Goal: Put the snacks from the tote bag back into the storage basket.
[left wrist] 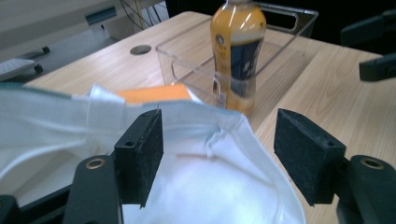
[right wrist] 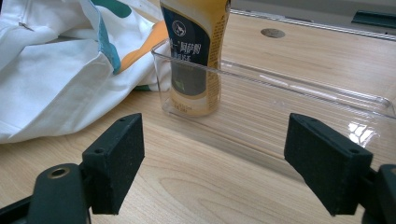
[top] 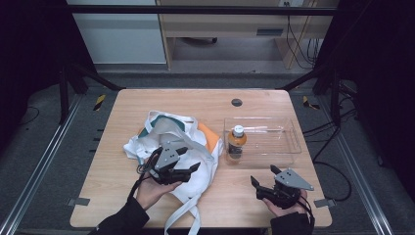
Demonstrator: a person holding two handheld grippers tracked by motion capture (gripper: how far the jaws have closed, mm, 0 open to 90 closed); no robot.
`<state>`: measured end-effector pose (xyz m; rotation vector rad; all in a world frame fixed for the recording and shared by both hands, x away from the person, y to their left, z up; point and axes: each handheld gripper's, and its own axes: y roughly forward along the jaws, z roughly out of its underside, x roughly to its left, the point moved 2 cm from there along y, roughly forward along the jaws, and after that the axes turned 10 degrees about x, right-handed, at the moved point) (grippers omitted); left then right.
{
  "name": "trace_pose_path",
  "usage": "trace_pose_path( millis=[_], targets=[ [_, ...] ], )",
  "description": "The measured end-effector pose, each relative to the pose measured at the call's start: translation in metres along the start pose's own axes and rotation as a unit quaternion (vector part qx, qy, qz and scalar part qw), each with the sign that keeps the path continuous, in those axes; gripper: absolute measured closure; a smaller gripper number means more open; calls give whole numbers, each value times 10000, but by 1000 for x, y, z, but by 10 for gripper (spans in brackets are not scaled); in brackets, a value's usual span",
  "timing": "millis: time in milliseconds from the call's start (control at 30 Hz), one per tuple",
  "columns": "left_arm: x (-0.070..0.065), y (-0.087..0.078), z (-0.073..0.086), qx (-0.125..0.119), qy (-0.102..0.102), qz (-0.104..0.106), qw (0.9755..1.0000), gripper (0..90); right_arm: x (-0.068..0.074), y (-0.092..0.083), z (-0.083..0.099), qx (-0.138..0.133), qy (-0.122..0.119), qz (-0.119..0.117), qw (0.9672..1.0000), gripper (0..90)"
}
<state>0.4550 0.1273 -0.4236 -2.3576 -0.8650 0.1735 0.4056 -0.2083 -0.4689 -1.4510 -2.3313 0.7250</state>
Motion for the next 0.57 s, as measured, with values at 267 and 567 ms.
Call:
trace_pose_path(
  millis=[267,567],
  targets=[
    [10,-5,27,150,-165,-161,9996,321,1,0,0,13,-36,-44,10000,200],
    [18,-11,45,215,-347,-310,9987,316,1,2,1,59,-62,-82,9999,201]
  ],
)
